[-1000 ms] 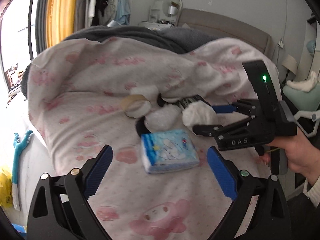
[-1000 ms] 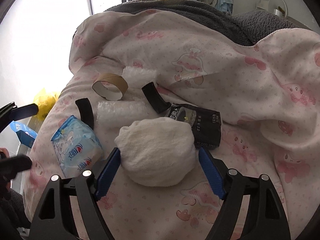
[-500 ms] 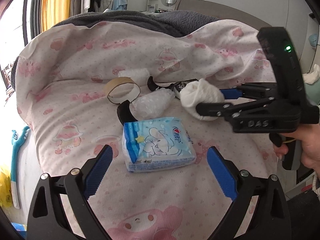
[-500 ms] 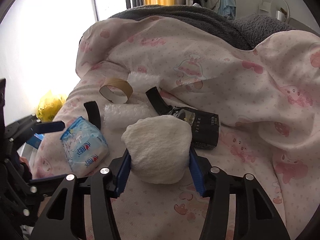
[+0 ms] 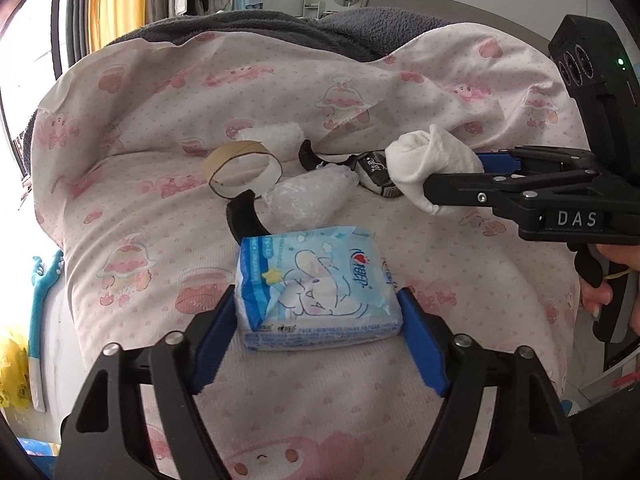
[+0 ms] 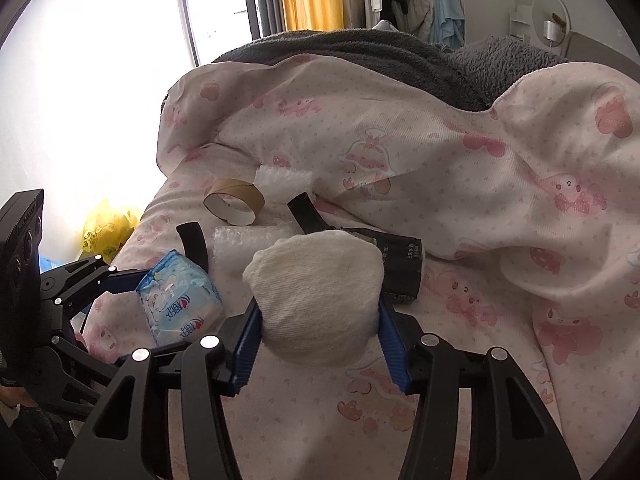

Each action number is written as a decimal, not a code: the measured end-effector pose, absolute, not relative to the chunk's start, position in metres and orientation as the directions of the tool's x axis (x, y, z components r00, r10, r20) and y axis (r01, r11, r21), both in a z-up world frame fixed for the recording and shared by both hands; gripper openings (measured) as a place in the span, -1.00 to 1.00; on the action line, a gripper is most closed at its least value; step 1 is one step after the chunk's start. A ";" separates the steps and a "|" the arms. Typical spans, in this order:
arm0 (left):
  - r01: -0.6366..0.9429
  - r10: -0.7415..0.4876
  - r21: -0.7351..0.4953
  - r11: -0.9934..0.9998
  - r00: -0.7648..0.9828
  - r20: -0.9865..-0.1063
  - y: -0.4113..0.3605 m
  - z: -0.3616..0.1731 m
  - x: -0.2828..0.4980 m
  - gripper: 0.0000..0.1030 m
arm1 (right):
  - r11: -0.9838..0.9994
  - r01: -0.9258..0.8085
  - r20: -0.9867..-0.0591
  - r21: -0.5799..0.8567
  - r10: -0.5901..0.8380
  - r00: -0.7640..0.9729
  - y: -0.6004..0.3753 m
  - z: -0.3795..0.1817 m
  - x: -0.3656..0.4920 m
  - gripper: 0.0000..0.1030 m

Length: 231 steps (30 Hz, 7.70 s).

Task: Collect trash
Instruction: 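Carry both items to the bin and open the left tool dropping the tissue pack, then lower the right tool over the bin and release the tissue ball, then move both open tools back toward the remaining items on the bed, then close the right tool on the black printed snack pack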

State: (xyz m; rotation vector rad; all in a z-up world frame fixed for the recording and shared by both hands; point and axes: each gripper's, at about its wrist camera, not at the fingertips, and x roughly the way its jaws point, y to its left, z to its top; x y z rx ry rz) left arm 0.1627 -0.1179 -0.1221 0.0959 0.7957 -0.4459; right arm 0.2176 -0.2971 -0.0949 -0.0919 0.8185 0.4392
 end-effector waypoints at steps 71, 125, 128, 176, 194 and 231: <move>-0.018 -0.103 -0.117 0.993 0.361 -0.927 0.169 -0.183 0.115 0.50 | 0.698 -0.708 -0.670 0.103 0.575 0.470 0.004 -0.065 0.183 0.05; -0.073 -0.006 -0.105 0.992 0.795 -0.607 0.223 -0.055 0.085 0.44 | 0.591 -0.792 -0.938 0.149 0.338 0.076 0.108 -0.218 0.150 0.25; -0.066 -0.011 -0.108 0.992 0.808 -0.589 0.219 -0.049 0.086 0.44 | 0.591 -0.792 -0.934 0.155 0.348 0.077 0.104 -0.215 0.148 0.38; 0.270 -0.298 -0.129 0.954 0.835 -0.462 0.046 -0.020 0.136 0.84 | 0.940 -0.327 -0.672 0.092 0.301 0.677 -0.180 -0.075 0.236 0.68; 0.465 -0.438 -0.098 0.880 0.715 -0.545 -0.030 -0.052 0.173 0.87 | 0.984 -0.180 -0.740 0.001 0.122 0.661 -0.266 -0.100 0.267 0.93; 0.583 -0.503 -0.106 0.806 0.578 -0.643 -0.097 -0.114 0.212 0.84 | 0.971 -0.228 -0.805 0.069 0.190 0.563 -0.298 -0.138 0.286 0.42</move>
